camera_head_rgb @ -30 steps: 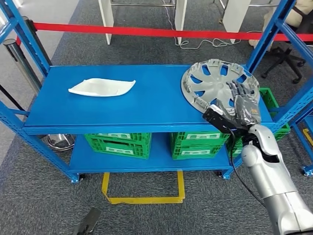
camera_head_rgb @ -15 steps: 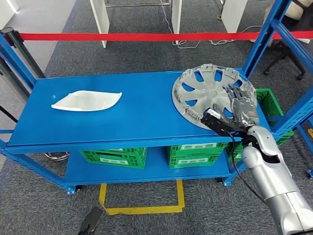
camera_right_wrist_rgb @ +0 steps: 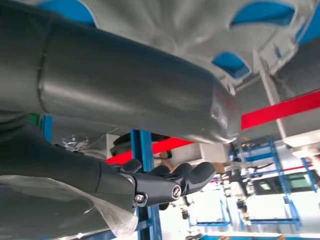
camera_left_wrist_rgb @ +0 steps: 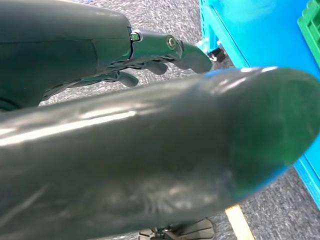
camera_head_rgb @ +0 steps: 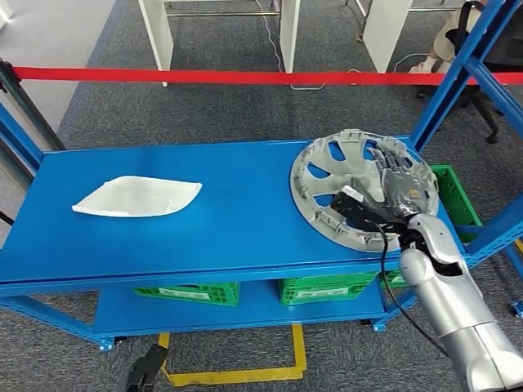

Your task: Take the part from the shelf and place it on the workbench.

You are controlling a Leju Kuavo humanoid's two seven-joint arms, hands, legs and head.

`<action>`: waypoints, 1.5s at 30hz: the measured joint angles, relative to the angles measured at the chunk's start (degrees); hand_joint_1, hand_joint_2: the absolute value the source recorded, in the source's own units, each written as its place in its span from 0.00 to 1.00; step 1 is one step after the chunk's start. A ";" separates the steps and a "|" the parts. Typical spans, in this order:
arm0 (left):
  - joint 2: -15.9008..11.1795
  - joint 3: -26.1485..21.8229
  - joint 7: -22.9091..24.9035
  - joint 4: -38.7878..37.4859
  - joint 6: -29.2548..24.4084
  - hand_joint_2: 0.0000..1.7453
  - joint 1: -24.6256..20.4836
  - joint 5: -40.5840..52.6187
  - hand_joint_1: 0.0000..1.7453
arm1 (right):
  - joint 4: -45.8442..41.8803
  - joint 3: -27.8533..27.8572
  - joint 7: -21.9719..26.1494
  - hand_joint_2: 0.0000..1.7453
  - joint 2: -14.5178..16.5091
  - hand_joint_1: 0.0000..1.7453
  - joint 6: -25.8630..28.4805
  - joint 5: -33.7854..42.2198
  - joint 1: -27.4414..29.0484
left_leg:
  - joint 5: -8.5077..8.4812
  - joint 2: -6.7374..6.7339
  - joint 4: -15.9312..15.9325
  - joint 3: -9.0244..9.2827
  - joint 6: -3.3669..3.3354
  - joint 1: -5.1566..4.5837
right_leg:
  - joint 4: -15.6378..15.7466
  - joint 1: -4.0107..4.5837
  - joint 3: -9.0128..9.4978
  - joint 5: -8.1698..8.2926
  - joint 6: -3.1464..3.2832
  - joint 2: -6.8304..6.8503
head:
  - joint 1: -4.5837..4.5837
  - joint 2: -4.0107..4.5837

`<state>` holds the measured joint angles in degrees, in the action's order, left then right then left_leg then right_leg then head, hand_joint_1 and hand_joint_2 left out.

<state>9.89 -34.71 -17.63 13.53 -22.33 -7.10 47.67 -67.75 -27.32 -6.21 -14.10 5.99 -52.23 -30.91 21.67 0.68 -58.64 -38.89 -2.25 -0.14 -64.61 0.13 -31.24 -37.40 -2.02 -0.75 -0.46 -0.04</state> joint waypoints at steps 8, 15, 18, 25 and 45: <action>0.34 -0.02 0.53 -0.01 -0.11 0.00 -0.02 0.12 0.00 | 2.36 -1.24 1.63 1.00 0.02 0.00 -1.99 2.99 0.07 | 2.53 0.19 -0.20 2.49 0.70 -0.10 | 5.06 -0.63 -3.18 9.37 -0.31 0.69 | 0.02 0.00; 0.39 0.05 0.71 -0.02 -0.33 0.00 -0.25 0.41 0.00 | 3.20 -2.13 3.63 1.00 0.14 0.00 -3.64 5.15 -0.24 | 6.24 0.03 -5.75 0.46 2.76 0.10 | 6.93 -0.77 -1.69 10.00 2.14 0.76 | 0.40 0.00; 0.40 0.18 0.95 -0.04 -0.34 0.00 -0.18 0.59 0.00 | 3.71 -2.68 4.23 1.00 0.37 0.00 -3.70 5.78 -0.27 | 9.45 -0.02 -14.60 -3.47 3.26 0.40 | 6.95 -0.74 -1.48 9.90 2.49 0.83 | 0.49 0.00; 0.46 0.43 1.14 -0.07 -0.37 0.00 -0.50 0.76 0.00 | 4.47 -3.91 5.72 1.00 1.39 0.00 -3.40 7.71 -0.34 | 3.20 -0.01 -0.09 3.51 2.11 0.16 | 6.76 -0.34 -1.50 9.56 1.42 0.62 | 0.39 0.00; 1.21 1.50 1.34 -0.07 -0.58 0.00 -0.54 1.83 0.00 | -0.36 -4.75 9.01 1.00 5.85 0.00 11.54 7.28 4.57 | 5.92 -0.14 -3.65 2.03 3.13 0.48 | 6.89 -0.89 -2.46 10.63 2.13 0.77 | 0.25 0.00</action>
<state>11.10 -33.21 -16.28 13.46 -22.91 -7.65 49.50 -68.11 -32.07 2.80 -8.25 17.53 -44.95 -26.34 27.59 0.54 -62.29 -36.86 0.89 0.34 -57.72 -0.76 -33.70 -26.77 0.11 0.02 -0.21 -0.04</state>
